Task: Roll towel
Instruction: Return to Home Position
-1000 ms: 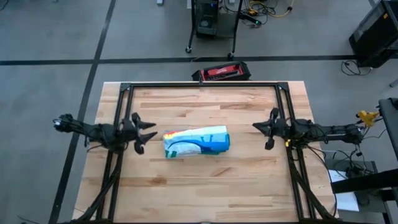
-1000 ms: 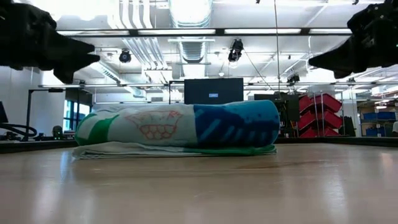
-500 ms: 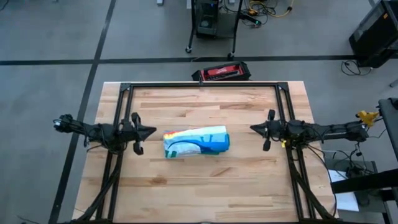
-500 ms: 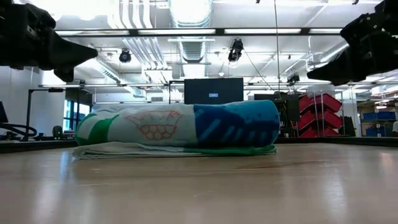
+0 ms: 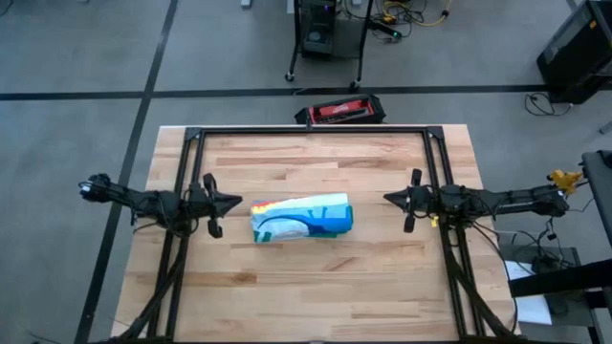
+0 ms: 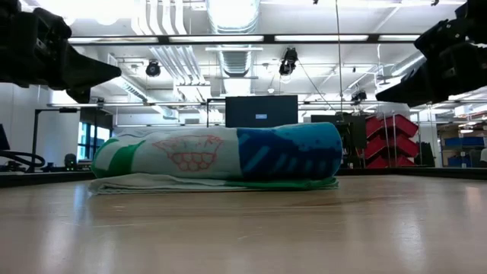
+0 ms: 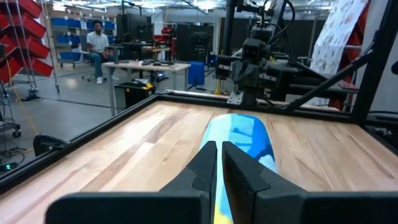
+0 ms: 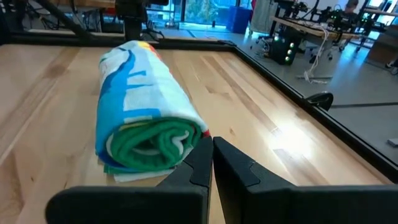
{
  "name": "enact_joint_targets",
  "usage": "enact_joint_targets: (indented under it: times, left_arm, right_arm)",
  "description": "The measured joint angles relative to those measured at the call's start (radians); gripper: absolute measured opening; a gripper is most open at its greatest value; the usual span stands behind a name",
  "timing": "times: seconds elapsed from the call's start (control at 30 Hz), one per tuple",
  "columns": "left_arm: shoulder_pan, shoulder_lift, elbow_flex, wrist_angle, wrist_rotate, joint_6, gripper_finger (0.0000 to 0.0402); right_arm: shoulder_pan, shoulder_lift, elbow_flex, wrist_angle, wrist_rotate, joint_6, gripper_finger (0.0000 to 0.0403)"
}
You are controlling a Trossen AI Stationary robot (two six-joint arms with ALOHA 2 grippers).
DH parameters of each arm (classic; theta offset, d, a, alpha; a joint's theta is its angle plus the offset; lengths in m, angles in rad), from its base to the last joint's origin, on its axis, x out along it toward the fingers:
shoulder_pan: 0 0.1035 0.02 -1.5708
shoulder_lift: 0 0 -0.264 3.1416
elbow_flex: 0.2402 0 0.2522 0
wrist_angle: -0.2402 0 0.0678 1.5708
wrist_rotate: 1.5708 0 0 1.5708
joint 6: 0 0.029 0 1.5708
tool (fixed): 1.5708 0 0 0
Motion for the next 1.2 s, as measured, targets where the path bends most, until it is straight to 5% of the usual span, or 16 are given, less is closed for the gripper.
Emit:
enact_joint_targets:
  times: [1.2]
  left_arm:
    - [0.000, 0.184, 0.001, -0.001, 0.001, 0.000, 0.0010]
  right_arm:
    - [0.000, 0.006, 0.002, 0.001, 0.000, 0.000, 0.0000]
